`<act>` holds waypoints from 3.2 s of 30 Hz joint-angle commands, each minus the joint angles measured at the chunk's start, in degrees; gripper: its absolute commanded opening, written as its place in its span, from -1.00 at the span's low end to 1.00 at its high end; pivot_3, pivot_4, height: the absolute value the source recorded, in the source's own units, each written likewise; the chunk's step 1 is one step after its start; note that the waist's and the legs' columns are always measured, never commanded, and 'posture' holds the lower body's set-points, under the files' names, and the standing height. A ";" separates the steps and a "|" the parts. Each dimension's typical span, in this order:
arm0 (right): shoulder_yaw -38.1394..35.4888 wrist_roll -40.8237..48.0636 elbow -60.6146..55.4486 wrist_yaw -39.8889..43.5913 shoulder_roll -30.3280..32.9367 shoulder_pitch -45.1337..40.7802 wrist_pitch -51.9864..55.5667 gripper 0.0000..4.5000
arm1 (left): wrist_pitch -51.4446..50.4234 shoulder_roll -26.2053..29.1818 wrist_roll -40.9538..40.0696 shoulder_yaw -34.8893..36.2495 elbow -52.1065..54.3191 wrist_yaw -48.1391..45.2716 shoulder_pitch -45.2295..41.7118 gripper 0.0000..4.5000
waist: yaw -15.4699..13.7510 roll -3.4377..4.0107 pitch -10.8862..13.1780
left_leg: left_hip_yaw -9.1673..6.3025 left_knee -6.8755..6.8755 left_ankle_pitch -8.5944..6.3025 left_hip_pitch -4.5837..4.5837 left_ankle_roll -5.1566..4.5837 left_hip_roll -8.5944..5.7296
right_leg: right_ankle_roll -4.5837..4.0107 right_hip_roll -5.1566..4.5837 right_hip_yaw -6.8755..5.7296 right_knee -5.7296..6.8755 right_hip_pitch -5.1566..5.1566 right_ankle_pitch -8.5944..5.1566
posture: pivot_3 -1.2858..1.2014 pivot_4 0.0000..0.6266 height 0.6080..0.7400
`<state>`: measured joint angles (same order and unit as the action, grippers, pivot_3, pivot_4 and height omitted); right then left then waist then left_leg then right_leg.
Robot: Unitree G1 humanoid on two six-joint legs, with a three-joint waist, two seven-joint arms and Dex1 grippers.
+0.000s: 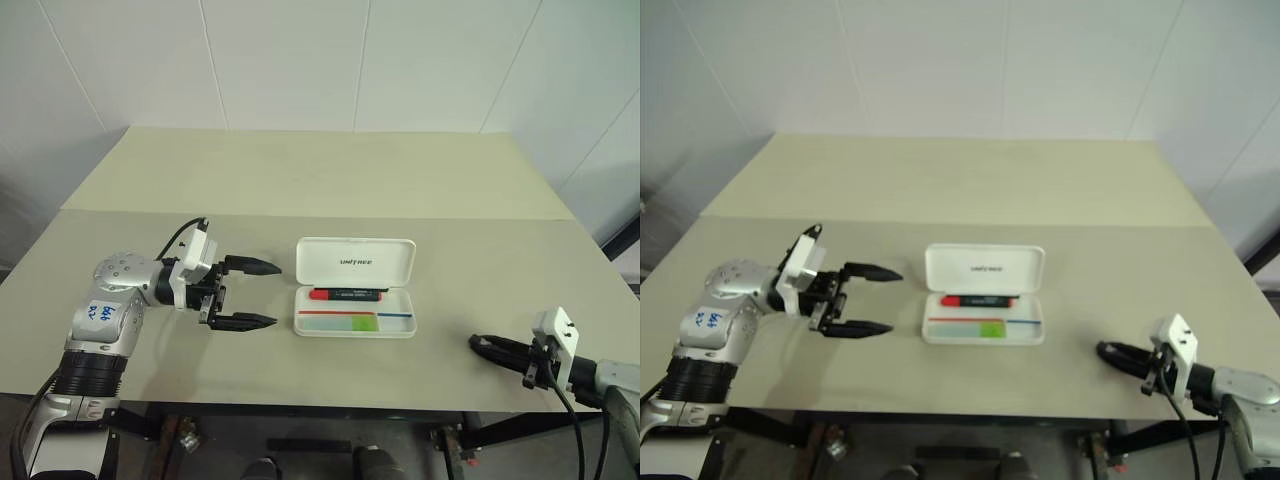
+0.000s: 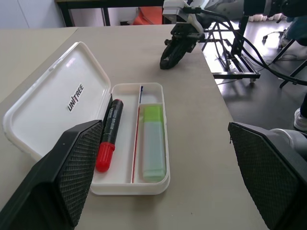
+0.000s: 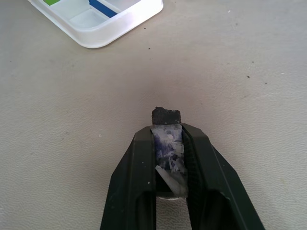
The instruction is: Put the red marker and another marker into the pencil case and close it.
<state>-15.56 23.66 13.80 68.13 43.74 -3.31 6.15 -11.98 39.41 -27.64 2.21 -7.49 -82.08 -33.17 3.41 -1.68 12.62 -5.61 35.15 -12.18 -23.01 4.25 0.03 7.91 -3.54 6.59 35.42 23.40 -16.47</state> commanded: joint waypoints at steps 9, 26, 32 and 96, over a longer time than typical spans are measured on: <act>4.46 2.02 -12.31 -0.97 -0.63 -10.42 3.02 -0.79 | 1.06 -0.12 -0.75 0.80 0.77 0.03 -1.53 1.00 | -0.17 0.01 0.01 | -0.01 -0.01 0.05 -0.03 -0.01 0.00 | 0.03 0.00 0.01 0.00 0.02 0.06 | 0.03 -0.52 1.00; 20.63 -3.54 -3.44 10.61 -3.67 -24.87 0.34 -0.79 | 2.48 -0.45 -0.45 0.62 2.61 1.16 0.84 1.00 | -0.22 0.01 0.01 | -0.05 -0.08 0.04 -0.07 0.01 0.00 | 0.31 -0.01 -0.05 0.00 0.08 0.16 | 0.03 -0.52 1.00; 21.82 -5.36 2.61 12.18 -4.98 -27.36 -1.79 -0.79 | 2.19 -0.22 -0.65 0.89 3.89 2.11 1.78 1.00 | -0.03 0.02 0.01 | -0.05 -0.08 0.04 -0.05 0.01 0.01 | 0.39 -0.01 -0.04 0.07 0.10 0.21 | 0.03 -0.52 1.00; 4.92 5.31 -17.12 3.75 4.00 -17.08 7.05 1.00 | 17.36 -10.12 9.98 2.22 -25.24 18.40 -13.14 -0.98 | -0.49 0.02 0.02 | -0.08 -0.08 0.03 -0.08 0.02 -0.01 | 0.78 -0.02 -0.09 0.05 0.10 0.38 | 0.03 -0.52 1.00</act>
<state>-9.42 28.39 -1.28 72.21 46.70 -20.07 13.07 3.49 29.40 -18.84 4.38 -32.37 -65.41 -44.64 2.92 -1.66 12.64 -5.69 35.08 -12.15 -23.10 4.27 0.01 8.70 -3.56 6.50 35.47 23.51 -16.09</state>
